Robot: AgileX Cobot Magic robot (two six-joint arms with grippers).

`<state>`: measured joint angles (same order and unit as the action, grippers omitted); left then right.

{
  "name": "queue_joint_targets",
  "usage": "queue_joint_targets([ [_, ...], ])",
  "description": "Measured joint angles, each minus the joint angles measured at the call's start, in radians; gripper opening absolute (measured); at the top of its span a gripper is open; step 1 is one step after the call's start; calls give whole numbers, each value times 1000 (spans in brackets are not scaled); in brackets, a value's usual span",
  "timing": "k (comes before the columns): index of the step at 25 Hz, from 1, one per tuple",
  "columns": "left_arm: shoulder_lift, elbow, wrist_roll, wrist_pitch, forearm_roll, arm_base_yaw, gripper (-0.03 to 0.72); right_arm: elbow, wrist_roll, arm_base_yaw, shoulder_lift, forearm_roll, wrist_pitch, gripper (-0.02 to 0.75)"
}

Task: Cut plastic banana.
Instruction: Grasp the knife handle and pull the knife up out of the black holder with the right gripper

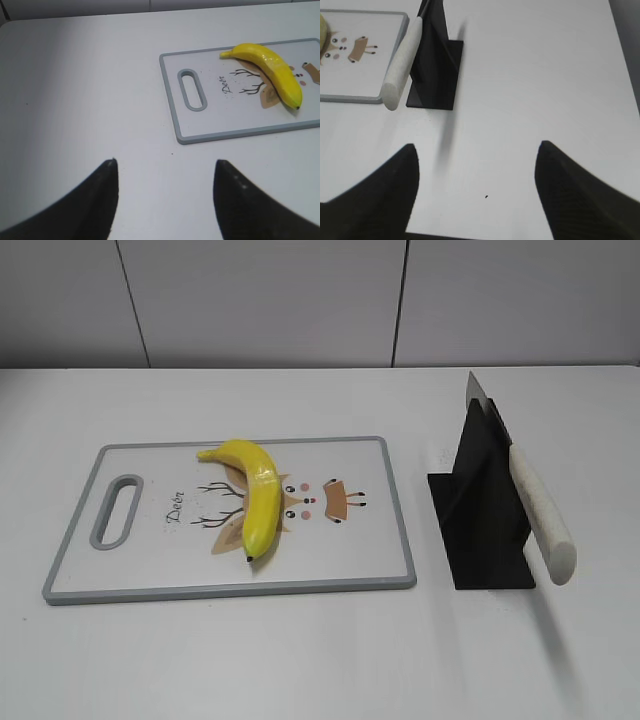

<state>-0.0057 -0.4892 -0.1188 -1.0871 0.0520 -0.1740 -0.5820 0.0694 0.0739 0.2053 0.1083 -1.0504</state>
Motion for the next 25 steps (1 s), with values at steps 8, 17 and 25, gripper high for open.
queue_joint_targets([
  [8, 0, 0, 0, 0, 0, 0, 564, -154, -77, 0, 324, 58, -28, 552],
  [17, 0, 0, 1, 0, 0, 0, 564, -265, -59, 9, 666, 64, -103, 552],
  [25, 0, 0, 2, 0, 0, 0, 564, -357, -57, 228, 927, 62, -80, 552],
])
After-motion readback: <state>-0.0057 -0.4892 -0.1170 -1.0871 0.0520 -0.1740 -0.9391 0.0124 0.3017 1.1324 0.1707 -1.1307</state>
